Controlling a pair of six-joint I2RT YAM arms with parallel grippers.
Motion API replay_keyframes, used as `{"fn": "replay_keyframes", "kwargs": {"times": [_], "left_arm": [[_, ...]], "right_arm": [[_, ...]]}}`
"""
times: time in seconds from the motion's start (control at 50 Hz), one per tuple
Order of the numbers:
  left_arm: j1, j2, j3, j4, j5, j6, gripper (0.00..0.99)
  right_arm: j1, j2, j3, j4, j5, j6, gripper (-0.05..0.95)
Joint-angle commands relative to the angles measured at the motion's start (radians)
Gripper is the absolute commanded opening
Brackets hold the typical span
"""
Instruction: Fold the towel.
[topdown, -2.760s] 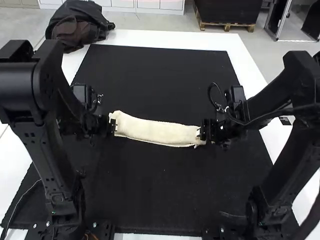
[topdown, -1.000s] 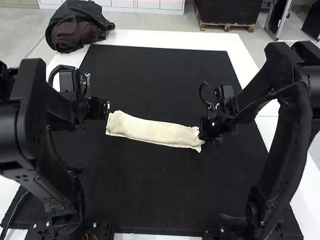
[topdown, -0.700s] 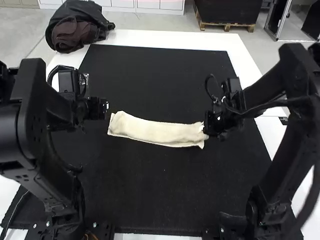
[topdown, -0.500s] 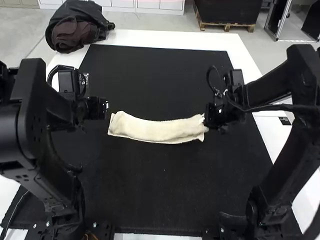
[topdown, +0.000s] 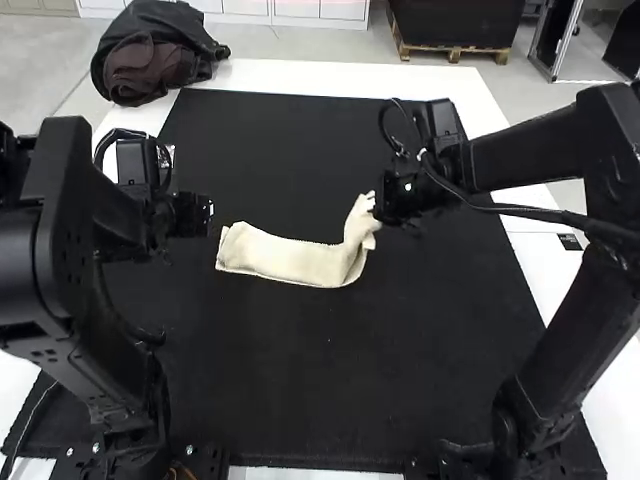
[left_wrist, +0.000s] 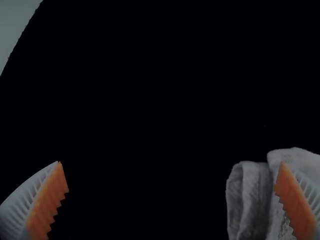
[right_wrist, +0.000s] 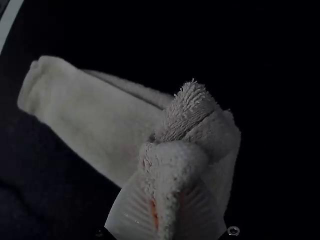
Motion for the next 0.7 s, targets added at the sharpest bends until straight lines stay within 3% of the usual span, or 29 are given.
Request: {"fn": "replay_keyframes", "kwargs": {"times": [0.0,0.16,0.36,0.68], "left_arm": [[0.010,-0.021,0.013,0.009,-0.029,-0.010,0.972],[0.010,-0.021,0.012,0.018,-0.064,-0.041,0.970],[0.026,-0.021,0.010,0.021,-0.071,-0.074,0.970],[0.104,-0.023,-0.008,0.026,-0.068,-0.079,0.970]], "right_arm": [[0.051,0.026,0.049,0.025,-0.020,0.038,-0.03],[0.117,0.077,0.101,0.050,-0.019,0.057,-0.02],[0.192,0.138,0.156,0.090,-0.014,0.072,-0.02],[0.290,0.273,0.281,0.105,-0.012,0.075,-0.02]]}}
